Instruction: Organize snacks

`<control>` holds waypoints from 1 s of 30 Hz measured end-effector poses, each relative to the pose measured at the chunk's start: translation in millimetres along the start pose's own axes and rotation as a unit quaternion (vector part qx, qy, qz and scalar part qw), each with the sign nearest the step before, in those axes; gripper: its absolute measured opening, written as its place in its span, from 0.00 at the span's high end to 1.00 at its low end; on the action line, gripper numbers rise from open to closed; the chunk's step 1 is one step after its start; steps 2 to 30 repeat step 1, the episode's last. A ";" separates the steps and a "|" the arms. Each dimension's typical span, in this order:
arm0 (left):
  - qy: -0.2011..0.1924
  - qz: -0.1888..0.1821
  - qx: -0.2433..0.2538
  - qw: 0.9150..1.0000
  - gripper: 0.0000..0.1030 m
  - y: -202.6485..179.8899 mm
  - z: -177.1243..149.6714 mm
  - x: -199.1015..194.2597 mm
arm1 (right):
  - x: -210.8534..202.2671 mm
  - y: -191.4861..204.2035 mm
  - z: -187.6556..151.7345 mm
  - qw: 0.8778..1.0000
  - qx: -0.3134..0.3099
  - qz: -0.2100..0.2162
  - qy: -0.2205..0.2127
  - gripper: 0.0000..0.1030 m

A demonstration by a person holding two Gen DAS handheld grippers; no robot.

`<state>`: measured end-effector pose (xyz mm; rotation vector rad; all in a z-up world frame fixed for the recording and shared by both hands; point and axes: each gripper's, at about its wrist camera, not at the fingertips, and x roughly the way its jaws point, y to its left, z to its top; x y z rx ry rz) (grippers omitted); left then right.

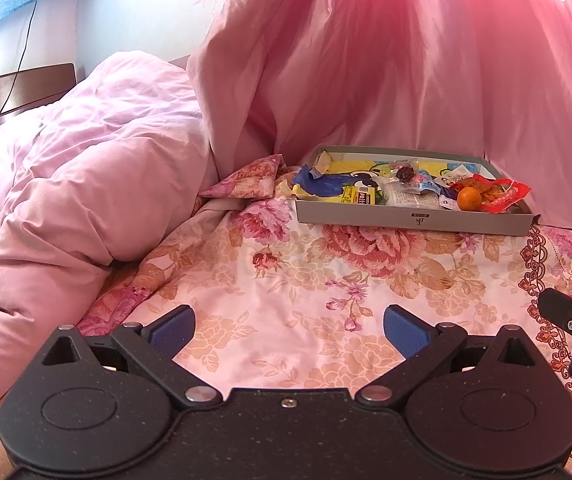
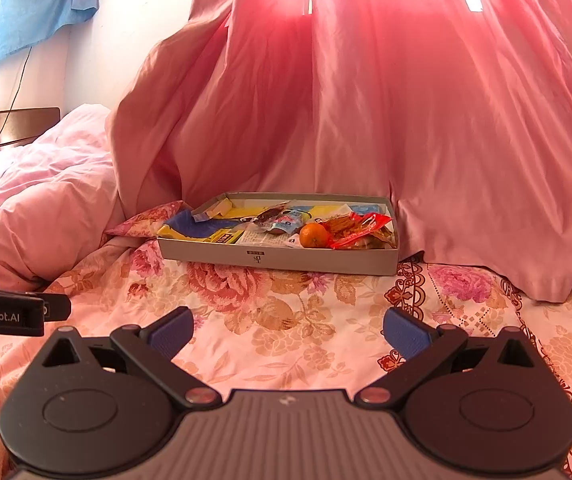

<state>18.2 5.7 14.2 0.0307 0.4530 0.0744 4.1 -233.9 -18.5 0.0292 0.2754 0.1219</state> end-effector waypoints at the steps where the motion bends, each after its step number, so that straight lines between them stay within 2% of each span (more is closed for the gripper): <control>1: 0.001 0.000 0.000 1.000 0.03 0.0 0.2 0.0 | 0.2 0.1 0.2 1.000 0.000 0.000 0.000 0.00; 30: 0.001 0.000 0.000 1.000 0.03 0.0 0.2 0.0 | 0.2 0.1 0.2 1.000 0.000 0.000 0.000 0.00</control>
